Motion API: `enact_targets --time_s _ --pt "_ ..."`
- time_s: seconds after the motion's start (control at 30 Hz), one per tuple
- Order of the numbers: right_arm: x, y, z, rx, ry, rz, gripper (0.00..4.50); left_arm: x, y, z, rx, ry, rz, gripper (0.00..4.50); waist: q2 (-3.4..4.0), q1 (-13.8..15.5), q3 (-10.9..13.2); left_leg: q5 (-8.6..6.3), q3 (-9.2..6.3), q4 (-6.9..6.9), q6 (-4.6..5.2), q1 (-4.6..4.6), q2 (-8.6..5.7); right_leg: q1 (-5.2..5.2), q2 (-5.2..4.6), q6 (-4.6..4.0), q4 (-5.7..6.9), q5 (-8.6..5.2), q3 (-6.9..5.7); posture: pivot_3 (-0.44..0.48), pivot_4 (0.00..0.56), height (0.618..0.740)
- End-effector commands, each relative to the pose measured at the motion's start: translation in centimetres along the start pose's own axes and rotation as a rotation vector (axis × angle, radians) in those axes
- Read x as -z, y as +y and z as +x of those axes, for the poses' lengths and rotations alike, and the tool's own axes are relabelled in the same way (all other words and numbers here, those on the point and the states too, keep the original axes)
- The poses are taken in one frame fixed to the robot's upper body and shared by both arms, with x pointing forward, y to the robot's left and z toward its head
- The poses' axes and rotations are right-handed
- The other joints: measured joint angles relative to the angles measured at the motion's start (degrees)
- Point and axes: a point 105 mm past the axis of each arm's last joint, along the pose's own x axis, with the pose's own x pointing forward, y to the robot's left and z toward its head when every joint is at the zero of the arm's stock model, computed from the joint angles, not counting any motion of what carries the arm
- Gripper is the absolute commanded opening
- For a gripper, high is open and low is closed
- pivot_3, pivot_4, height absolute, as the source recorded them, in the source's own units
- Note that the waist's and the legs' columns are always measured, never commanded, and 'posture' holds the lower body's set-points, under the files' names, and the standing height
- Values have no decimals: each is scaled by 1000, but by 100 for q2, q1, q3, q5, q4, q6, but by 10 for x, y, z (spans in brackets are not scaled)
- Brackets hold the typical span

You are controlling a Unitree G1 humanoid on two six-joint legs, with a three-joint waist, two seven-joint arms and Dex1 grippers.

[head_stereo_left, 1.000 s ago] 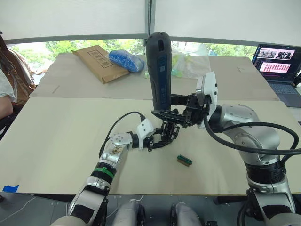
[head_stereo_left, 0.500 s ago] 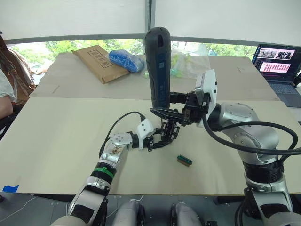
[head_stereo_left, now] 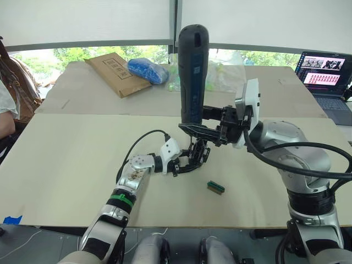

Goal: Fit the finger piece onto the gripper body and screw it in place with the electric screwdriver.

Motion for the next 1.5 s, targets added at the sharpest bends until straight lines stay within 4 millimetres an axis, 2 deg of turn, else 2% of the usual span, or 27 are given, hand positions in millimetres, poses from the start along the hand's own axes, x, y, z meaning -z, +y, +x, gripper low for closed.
enact_targets --time_s 0.03,0.53,1.0,1.5 --pt "-18 4 -5 -1 -50 -55 1929 -8 0 4 13 -16 30 2301 0 0 0 0 0 0 0 0 0 0 0 0 0 0 0 0 150 732" --pt "-7 6 -2 -19 -5 -86 1929 -10 0 6 12 -23 35 2301 0 1 0 0 0 -1 0 -1 0 -1 0 0 -1 0 0 0 150 732" --pt "-15 5 2 -25 -31 -85 1929 -10 0 5 12 -23 35 2301 0 1 0 0 0 -1 0 -1 0 -1 0 0 -1 0 0 0 150 732" --pt "-9 3 0 -27 -2 -86 1929 -11 0 6 9 -26 38 2301 0 1 0 0 0 -1 0 -1 0 -1 0 0 -1 0 0 0 150 732"
